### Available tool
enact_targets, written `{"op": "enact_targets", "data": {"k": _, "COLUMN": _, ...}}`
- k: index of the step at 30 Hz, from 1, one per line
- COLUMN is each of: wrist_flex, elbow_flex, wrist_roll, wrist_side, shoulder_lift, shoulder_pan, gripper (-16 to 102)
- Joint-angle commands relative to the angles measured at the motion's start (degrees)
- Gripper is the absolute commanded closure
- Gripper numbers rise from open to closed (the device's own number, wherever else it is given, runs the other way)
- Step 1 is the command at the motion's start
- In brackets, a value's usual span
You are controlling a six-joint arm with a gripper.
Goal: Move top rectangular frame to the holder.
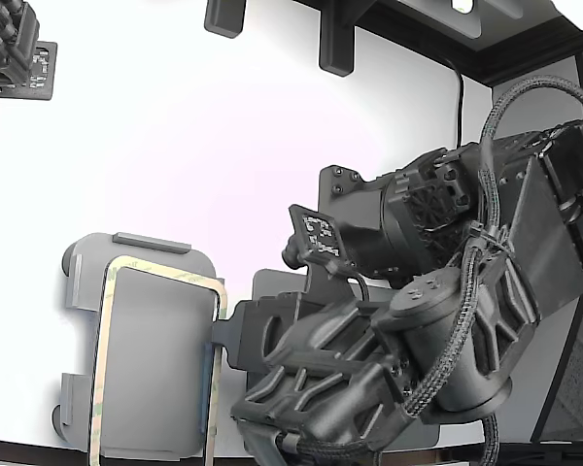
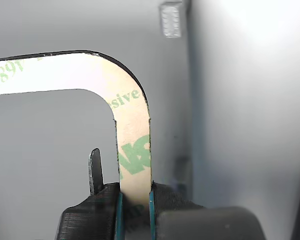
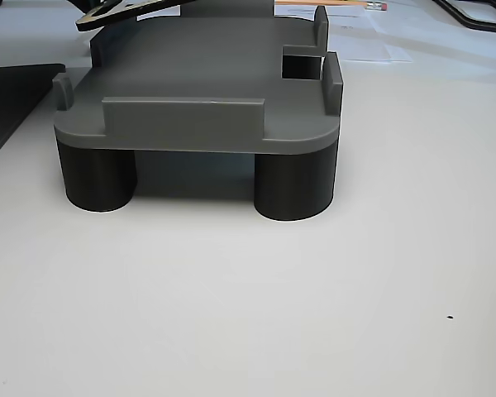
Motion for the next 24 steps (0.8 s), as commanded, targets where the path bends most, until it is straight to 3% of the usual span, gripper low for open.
{"op": "enact_targets", "data": {"k": 1, "wrist_flex": 0.6, "elbow_flex": -2.5, "wrist_roll": -1.1, "wrist_side": 0.0, "shoulder_lift": 0.8, "shoulder_pan": -1.6, "gripper": 97}}
{"op": "enact_targets", "data": {"k": 13, "wrist_flex": 0.6, "elbow_flex": 0.8, "wrist_roll": -11.9, "wrist_side": -3.4, "shoulder_lift": 2.0, "shoulder_pan": -7.7, "gripper": 97}}
{"op": "enact_targets", "data": {"k": 24, "wrist_flex": 0.6, "elbow_flex": -1.2, "wrist_roll": -12.1, "wrist_side": -4.1, "shoulder_lift": -1.7, "shoulder_pan": -8.0, "gripper": 97}}
